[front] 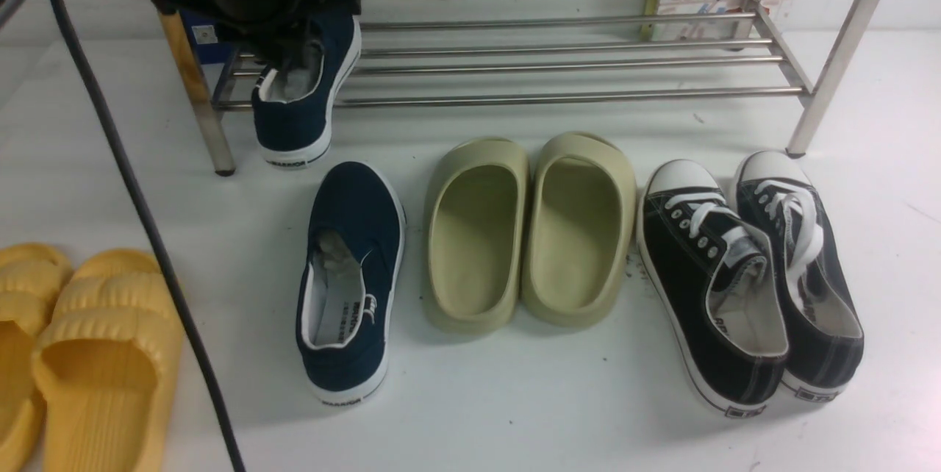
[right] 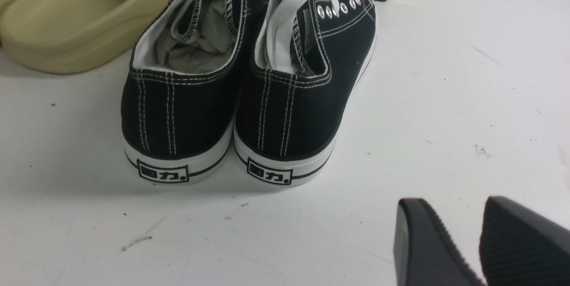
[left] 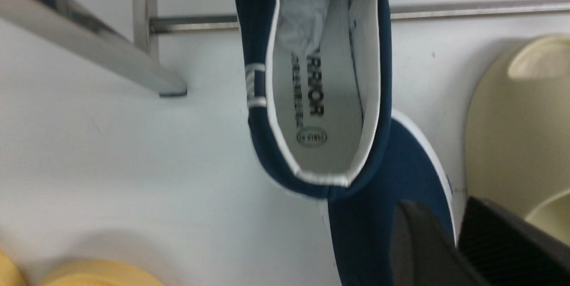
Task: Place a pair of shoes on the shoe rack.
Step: Use the left arm to put a shoe into the shoe rack
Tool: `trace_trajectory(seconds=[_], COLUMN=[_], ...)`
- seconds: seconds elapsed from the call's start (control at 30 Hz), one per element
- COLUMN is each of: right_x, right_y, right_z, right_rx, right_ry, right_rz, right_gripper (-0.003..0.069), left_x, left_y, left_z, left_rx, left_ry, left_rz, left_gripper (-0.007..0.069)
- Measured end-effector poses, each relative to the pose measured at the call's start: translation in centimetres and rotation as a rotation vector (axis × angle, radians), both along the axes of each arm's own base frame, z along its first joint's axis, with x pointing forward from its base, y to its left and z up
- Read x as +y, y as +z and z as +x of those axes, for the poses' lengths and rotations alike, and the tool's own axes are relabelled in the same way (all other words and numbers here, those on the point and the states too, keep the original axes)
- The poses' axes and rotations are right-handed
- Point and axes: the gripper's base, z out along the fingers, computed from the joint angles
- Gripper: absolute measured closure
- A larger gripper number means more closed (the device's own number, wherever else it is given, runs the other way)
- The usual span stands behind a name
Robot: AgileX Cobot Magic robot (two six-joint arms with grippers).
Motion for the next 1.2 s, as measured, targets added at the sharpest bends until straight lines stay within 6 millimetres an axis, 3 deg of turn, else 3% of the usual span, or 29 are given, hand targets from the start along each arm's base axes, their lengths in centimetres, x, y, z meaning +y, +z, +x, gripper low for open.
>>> trace_trajectory(seconds=[0.07,0.27,0.57,1.2], right_x=[0.0,-0.1,-0.1,-0.1], right_y=[0.0,0.0,0.0,0.0], right_z=[0.0,0.0,0.0,0.0], right_rx=[-0.001,-0.002,-0.002,-0.002], right_ry=[-0.001,-0.001,-0.001,-0.001], right_rz=[-0.010,-0.017,-0.017,-0.017], right_gripper=[0.0421,0.0421,0.0419,0.0419], left_x=[0.0,-0.1,0.2,0.3], left_y=[-1.9,-6.0,-9.1,-8.8], left_z=[-0.2,0.1,1.7,2.8], left_rx=[0.056,0.119,0.118,-0.002], left_ry=[0.015,0.020,0.043,0.092], left_rz=[0.001,0.012,0.084,0.070], left_gripper=[0.0638,0.0638,0.0638,0.0638])
